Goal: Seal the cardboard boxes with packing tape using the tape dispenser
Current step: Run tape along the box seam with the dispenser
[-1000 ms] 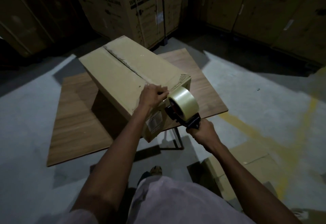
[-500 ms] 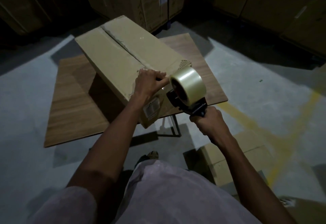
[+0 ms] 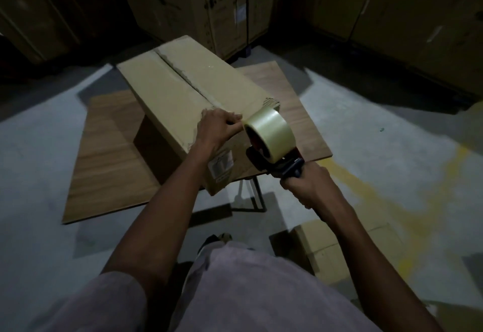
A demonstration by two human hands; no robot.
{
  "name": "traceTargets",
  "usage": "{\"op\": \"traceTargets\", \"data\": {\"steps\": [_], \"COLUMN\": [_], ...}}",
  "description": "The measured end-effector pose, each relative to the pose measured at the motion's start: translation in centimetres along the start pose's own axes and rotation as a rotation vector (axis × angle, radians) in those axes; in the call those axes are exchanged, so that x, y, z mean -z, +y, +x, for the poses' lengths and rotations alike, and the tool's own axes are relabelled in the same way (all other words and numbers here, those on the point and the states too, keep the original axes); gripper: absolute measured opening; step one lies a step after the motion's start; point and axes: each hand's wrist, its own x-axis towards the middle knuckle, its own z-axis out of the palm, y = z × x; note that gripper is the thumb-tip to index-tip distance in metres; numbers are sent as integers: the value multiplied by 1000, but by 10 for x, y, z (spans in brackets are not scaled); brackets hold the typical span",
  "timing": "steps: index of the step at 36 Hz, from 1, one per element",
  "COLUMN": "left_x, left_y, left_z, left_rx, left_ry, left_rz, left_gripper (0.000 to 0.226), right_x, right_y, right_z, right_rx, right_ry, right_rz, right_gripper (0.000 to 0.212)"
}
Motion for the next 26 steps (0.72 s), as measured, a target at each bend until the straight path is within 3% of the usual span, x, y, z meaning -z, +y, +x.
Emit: {"op": "traceTargets", "data": {"steps": [6,10,13,21,26], "left_x": [-1,9,16,17,22], "left_y": [-8,-19,-27,-27,-34], "left_z": [5,11,16,11,16], "left_rx": [-12,-102,-139,-278,-339], "left_ry": [-85,-268,-358,-281,-367], "left_rz": [-117,-129,-135,-37,142], "left_gripper": [27,37,30,28,40], "right_x": [-31,-46,-52,-61,-66], "right_y": [9,8,9,2,-9], "right_z": [7,16,25,33,33], "right_rx": [-3,-70,-73,-107,-113], "right_ry": [62,44,29,37,37], "right_rz": [-101,-20,-18,2,71], "right_gripper": [31,21,21,25,23]}}
